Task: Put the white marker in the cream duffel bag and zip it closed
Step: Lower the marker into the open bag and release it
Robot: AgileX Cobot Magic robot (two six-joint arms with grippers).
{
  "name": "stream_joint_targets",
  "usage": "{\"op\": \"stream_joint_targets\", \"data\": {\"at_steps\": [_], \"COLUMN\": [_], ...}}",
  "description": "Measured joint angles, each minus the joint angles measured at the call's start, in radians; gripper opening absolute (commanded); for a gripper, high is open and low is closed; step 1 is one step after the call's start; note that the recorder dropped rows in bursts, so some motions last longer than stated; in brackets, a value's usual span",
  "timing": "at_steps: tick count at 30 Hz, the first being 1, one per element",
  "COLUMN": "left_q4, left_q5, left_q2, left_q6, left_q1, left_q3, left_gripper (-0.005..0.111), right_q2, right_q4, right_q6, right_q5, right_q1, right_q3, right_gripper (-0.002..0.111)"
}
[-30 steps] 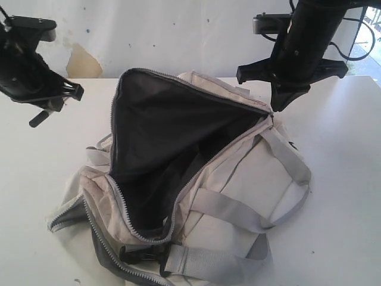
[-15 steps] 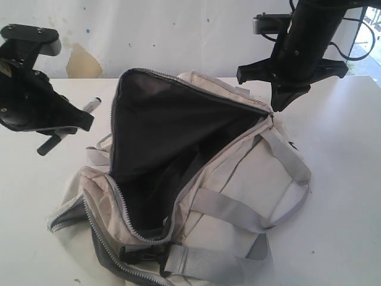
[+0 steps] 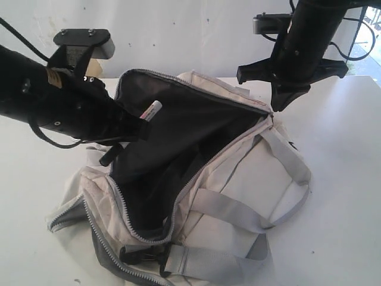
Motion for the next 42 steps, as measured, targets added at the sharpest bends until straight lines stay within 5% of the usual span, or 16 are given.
{"op": "stream_joint_targets", "data": {"at_steps": [19,25,33,37,42], "left_q4": [-0.145,-0.143,-0.143,-0.001,0.476], "left_q5": [-0.125,-0.083,-0.084,-0.072,0.101], "left_q2": [0.156,0.215,0.209,0.143,0.101], "left_q6": [0.129,0.181,0.127,-0.02,-0.431], "left_q1": [-0.027,-0.027,-0.027,-0.027,0.002], "left_q3": [0.001,0.002,0.002,-0.022,-0.102], "left_gripper": [0.003,0.044,0.069,0.083,0.086], "right_q2": [0.0,0.0,0.0,0.0,0.0], "right_q4": [0.0,0.0,0.0,0.0,0.0], "right_q6": [0.0,0.0,0.0,0.0,0.0], "right_q5": [0.0,0.0,0.0,0.0,0.0], "right_q1": [0.0,0.0,0.0,0.0,0.0], "right_q3": [0.0,0.0,0.0,0.0,0.0], "right_gripper": [0.0,0.0,0.0,0.0,0.0]}}
